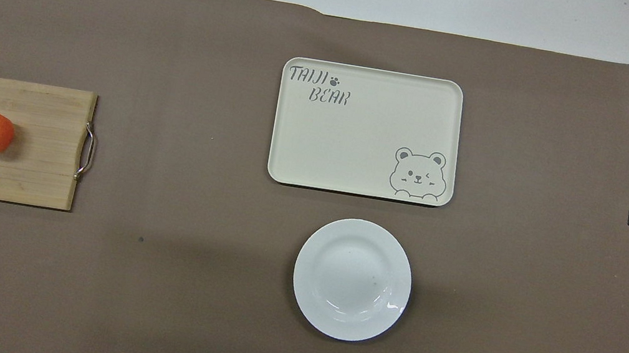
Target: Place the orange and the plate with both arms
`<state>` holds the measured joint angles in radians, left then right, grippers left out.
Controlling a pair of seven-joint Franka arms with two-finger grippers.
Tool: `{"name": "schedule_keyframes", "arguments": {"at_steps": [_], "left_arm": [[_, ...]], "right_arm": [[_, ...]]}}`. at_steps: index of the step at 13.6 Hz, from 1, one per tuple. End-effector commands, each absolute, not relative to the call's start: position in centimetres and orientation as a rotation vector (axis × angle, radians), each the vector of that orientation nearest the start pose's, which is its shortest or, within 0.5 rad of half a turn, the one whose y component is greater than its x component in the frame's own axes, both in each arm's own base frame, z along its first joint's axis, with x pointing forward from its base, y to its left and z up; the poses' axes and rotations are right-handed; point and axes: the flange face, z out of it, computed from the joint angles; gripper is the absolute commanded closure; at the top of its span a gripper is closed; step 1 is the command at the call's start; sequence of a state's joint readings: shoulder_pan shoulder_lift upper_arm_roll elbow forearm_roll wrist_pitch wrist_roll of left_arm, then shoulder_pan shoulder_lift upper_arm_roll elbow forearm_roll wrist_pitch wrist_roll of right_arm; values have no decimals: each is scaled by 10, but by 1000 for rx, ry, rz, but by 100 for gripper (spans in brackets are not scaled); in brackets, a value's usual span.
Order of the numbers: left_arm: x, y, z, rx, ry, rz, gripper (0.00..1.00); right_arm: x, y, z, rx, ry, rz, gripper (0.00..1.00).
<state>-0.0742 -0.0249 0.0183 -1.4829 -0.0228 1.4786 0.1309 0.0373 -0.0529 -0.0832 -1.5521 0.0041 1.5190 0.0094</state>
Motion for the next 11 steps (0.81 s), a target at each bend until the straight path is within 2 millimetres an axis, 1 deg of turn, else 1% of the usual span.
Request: {"name": "schedule_keyframes", "arguments": {"at_steps": [1,3,6,9,11], "left_arm": [[533,-38,675,-3150,295,-28,0],[534,-34,673,-3151,293,-23,0],[531,-33,674,-3150,300,-23,0],[530,-33,672,-3150,300,-18,0],[531,-33,671,-3150,300,-18,0]], "right_arm": [[528,-25,657,-3150,112,-21,0],[528,-26,657,-3150,115,-24,0],[528,-26,657,-3150,117,-21,0],[528,-34,657,-3149,134,-24,0],[529,-32,657,-3149,127,-24,0]]}}
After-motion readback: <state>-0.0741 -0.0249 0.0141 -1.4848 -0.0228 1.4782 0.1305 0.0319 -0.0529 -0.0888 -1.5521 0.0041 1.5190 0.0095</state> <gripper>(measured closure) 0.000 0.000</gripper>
